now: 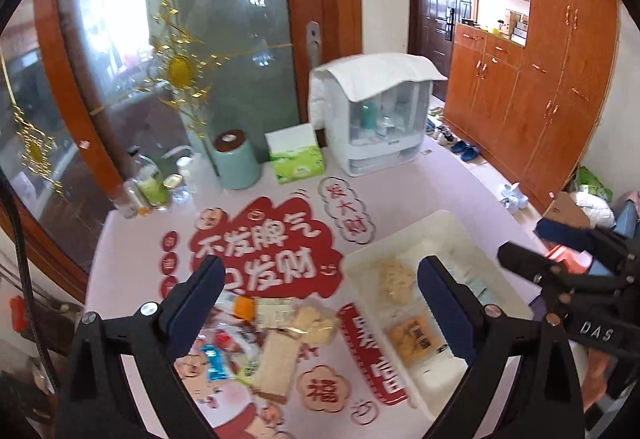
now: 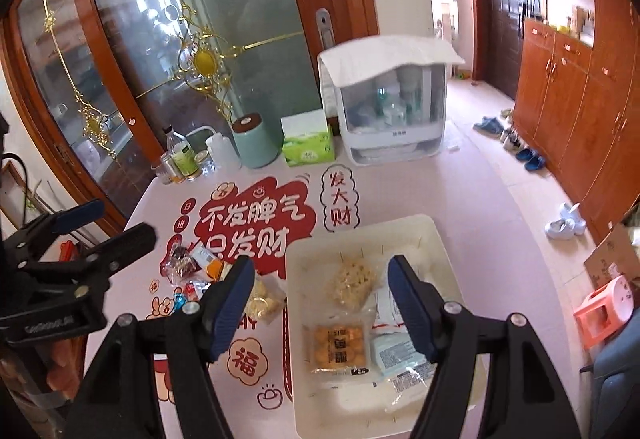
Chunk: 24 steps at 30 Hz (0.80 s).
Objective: Organize snacks
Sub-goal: 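Move both tools back over the remaining snacks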
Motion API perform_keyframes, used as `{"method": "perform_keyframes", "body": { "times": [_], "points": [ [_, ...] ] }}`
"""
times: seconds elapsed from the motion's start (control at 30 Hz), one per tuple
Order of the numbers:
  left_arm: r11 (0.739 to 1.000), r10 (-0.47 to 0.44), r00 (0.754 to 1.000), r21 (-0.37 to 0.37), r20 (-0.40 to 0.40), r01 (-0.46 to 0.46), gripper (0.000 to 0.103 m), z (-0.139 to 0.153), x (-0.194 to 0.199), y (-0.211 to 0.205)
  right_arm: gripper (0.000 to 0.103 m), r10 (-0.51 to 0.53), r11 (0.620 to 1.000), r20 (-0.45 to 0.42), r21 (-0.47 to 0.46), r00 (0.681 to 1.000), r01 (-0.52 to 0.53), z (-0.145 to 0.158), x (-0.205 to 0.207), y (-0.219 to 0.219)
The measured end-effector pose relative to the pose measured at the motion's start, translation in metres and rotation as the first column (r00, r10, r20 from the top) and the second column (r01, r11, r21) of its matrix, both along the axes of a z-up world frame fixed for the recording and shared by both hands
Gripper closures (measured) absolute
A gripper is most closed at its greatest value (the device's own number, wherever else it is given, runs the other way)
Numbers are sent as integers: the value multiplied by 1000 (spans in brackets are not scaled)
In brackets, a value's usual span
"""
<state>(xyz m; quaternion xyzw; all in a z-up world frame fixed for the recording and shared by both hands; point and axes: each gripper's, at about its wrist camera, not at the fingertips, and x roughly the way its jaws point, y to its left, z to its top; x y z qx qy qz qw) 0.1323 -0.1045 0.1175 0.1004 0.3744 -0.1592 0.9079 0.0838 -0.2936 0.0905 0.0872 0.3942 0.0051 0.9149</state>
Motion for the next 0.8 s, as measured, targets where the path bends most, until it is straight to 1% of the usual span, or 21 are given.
{"method": "perform_keyframes", "body": {
  "times": [0.1, 0.17, 0.3, 0.4, 0.47, 0.53, 0.6, 0.67, 0.8],
  "points": [
    [999, 10, 1000, 42, 22, -11, 6, 12, -3, 24, 33, 19, 999, 20, -31, 1000, -18, 11, -2, 19],
    [996, 15, 999, 89, 46, -19, 6, 21, -5, 42, 33, 37, 998, 37, -54, 999, -35, 18, -3, 35],
    [979, 37, 990, 192, 136, -63, 6, 48, -12, 86, 33, 62, 994, 61, -99, 996, -55, 34, -4, 67],
    [968, 47, 982, 236, 185, -91, 6, 67, -14, 116, 33, 98, 990, 74, -113, 992, -89, 46, -2, 92],
    [958, 54, 974, 265, 219, -113, 2, 78, -13, 138, 33, 118, 987, 88, -123, 989, -106, 54, 2, 107],
    [948, 68, 966, 285, 250, -140, 1, 84, -10, 159, 33, 137, 984, 97, -128, 986, -124, 60, 8, 123],
    [940, 70, 963, 307, 259, -150, 1, 84, -4, 176, 33, 159, 981, 95, -131, 983, -146, 62, 17, 140],
    [934, 74, 967, 323, 245, -154, 1, 75, 4, 191, 33, 173, 976, 79, -144, 982, -160, 58, 29, 159],
    [931, 60, 983, 346, 175, -118, 1, 42, 26, 213, 33, 189, 969, 17, -164, 982, -184, 37, 50, 190]
  ]
}}
